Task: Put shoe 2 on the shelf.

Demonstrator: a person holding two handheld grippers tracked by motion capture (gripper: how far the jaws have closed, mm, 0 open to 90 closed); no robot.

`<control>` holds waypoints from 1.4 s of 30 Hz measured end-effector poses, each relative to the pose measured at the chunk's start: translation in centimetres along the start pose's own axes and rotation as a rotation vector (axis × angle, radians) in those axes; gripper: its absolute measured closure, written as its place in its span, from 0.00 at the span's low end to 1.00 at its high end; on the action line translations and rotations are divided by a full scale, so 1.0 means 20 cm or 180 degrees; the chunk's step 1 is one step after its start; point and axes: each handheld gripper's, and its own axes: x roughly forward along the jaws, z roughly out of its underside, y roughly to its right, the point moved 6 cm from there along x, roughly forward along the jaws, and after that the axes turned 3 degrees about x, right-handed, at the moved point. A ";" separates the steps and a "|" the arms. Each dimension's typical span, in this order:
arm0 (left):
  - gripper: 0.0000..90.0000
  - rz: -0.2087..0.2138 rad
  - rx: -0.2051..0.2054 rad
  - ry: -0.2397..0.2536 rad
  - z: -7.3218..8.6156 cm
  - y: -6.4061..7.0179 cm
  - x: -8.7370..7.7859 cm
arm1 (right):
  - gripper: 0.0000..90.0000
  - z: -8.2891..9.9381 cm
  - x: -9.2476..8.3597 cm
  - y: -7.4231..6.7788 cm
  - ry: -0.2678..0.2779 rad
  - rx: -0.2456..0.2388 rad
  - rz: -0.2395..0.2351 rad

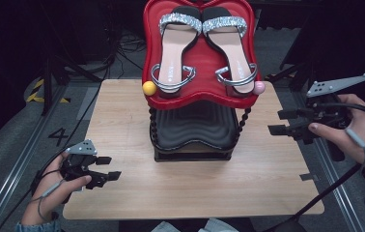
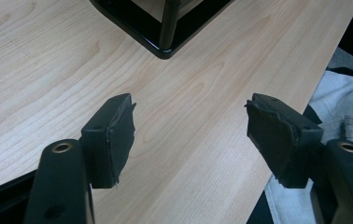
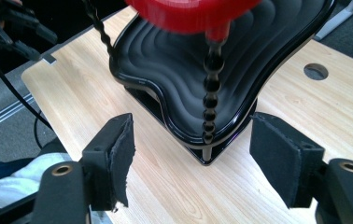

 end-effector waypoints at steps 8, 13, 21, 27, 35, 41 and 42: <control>0.36 0.0017 0.0007 -0.0022 0.01 0.00 0.00 | 0.34 0.14 0.11 -0.01 -0.0074 -0.0115 -0.0213; 0.36 0.0025 0.0021 -0.0031 0.00 0.00 0.01 | 0.33 0.22 0.20 0.00 -0.0135 -0.0118 -0.0268; 0.36 0.0023 0.0035 -0.0050 -0.01 -0.01 0.03 | 0.33 0.34 0.33 0.01 -0.0223 -0.0113 -0.0294; 0.36 0.0035 0.0045 -0.0081 -0.03 -0.01 0.05 | 0.33 0.45 0.43 0.04 -0.0307 -0.0048 -0.0249; 0.35 0.0069 0.0071 -0.0103 -0.05 -0.02 0.07 | 0.33 0.60 0.56 0.09 -0.0456 0.0008 -0.0140; 0.35 0.0060 0.0091 -0.0094 -0.06 -0.03 0.08 | 0.33 0.69 0.63 0.12 -0.0518 0.0111 -0.0167; 0.35 0.0068 0.0080 -0.0096 -0.06 -0.03 0.08 | 0.33 0.70 0.63 0.12 -0.0521 0.0120 -0.0171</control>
